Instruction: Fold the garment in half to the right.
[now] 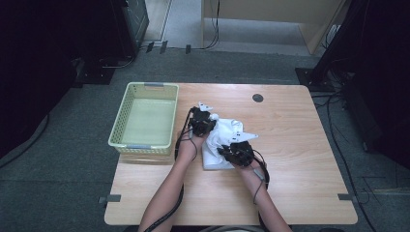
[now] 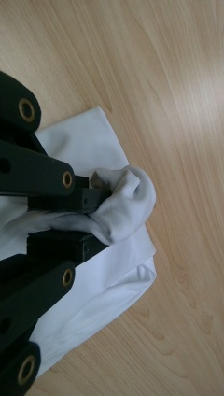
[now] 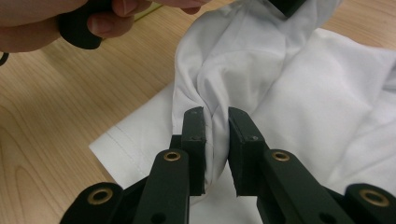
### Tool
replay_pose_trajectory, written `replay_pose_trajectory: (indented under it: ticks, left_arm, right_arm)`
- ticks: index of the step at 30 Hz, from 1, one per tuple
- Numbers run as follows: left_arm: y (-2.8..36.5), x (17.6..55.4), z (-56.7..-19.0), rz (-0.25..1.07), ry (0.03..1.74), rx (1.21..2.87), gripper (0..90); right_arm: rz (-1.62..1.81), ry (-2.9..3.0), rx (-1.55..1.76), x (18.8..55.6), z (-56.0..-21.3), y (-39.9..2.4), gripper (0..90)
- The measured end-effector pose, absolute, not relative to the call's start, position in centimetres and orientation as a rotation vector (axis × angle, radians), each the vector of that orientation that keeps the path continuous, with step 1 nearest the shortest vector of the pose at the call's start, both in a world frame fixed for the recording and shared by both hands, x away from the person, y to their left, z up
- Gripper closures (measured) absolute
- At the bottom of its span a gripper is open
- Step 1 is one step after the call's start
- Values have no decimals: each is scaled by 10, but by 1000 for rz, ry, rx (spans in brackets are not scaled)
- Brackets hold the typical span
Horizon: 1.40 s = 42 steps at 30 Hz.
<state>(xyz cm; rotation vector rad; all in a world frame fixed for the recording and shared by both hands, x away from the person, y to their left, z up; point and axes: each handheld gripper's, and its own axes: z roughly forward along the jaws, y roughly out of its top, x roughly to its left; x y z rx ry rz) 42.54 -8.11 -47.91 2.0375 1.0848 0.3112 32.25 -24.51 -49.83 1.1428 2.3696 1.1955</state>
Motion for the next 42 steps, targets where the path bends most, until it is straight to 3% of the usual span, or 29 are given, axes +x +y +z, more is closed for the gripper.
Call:
replay_pose_trajectory:
  ticks: [21,42]
  left_arm:
    - [-97,432,-489,242,1083,2032,677]
    - [-99,434,-485,264,1063,2019,463]
  right_arm:
    - [1170,2331,1227,321,-511,-269,786]
    - [1137,2295,1249,317,-513,-283,683]
